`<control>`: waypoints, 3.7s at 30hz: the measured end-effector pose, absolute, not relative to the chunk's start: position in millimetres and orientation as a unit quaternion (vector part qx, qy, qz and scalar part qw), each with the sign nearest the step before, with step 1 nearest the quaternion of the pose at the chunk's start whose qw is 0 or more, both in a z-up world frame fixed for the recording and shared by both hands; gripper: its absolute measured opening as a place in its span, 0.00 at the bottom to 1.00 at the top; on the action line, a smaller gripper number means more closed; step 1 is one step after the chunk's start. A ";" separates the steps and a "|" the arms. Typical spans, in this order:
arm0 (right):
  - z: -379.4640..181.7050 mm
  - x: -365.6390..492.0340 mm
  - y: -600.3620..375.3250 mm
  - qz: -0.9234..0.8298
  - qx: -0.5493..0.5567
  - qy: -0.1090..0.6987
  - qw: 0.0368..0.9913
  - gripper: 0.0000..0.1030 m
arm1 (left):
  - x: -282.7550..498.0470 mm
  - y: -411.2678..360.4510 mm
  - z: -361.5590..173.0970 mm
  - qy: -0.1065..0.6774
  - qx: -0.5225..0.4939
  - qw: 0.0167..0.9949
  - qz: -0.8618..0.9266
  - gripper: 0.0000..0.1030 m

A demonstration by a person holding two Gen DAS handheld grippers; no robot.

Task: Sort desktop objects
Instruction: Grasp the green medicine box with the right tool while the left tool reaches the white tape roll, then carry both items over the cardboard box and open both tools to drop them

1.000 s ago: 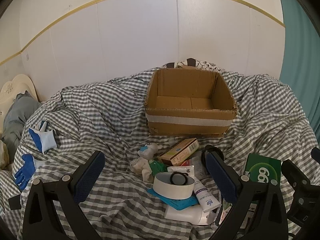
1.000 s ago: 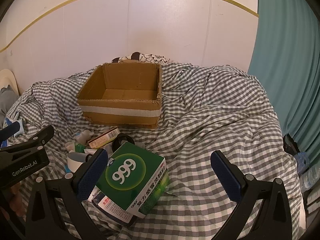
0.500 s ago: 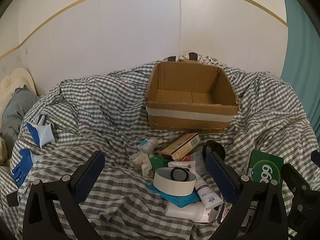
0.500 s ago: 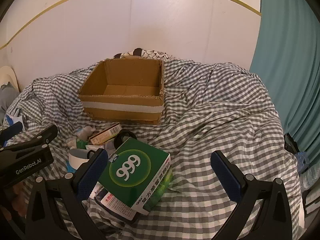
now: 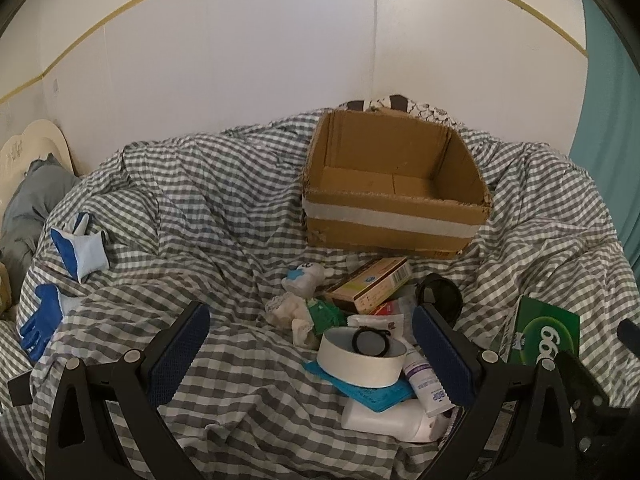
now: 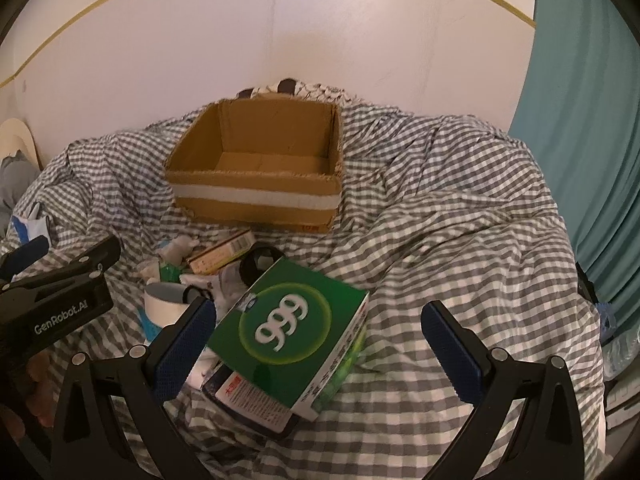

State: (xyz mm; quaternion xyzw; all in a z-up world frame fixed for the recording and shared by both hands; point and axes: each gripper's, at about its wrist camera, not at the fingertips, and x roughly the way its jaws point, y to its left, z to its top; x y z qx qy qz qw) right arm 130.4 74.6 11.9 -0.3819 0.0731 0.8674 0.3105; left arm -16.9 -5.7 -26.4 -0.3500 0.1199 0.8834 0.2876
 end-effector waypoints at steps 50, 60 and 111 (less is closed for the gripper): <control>-54.8 105.6 118.7 0.830 -0.449 0.177 0.278 0.98 | -53.4 51.8 -146.0 0.202 -0.455 0.386 0.777 0.97; -42.4 114.3 117.9 0.844 -0.431 0.173 0.269 0.93 | -43.5 38.0 -127.0 0.200 -0.448 0.434 0.755 0.84; 27.0 -143.0 259.5 0.902 -0.369 0.164 0.152 0.96 | -190.1 224.1 -36.3 0.183 -0.324 0.446 0.814 0.96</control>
